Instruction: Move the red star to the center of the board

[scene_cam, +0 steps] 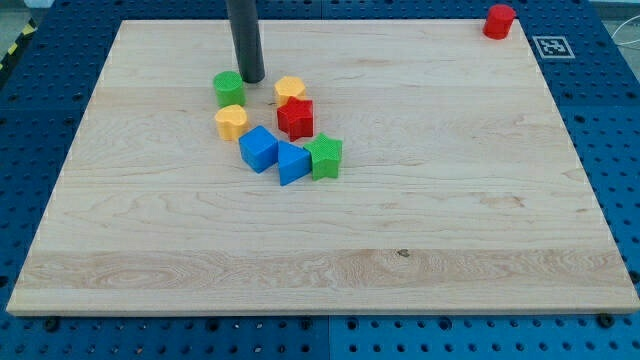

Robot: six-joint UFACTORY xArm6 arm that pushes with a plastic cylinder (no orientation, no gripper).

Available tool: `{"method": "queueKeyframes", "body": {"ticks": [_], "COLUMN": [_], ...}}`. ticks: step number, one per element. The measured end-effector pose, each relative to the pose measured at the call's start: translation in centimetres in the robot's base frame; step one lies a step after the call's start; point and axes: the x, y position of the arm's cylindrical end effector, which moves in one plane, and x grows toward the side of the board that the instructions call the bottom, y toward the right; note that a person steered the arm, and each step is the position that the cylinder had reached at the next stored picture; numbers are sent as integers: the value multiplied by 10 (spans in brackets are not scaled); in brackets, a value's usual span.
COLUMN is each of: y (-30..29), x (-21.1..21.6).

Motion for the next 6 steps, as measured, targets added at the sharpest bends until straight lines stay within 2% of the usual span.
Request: {"method": "queueKeyframes", "body": {"ticks": [4,6], "y": [16,39], "x": [68,69]}}
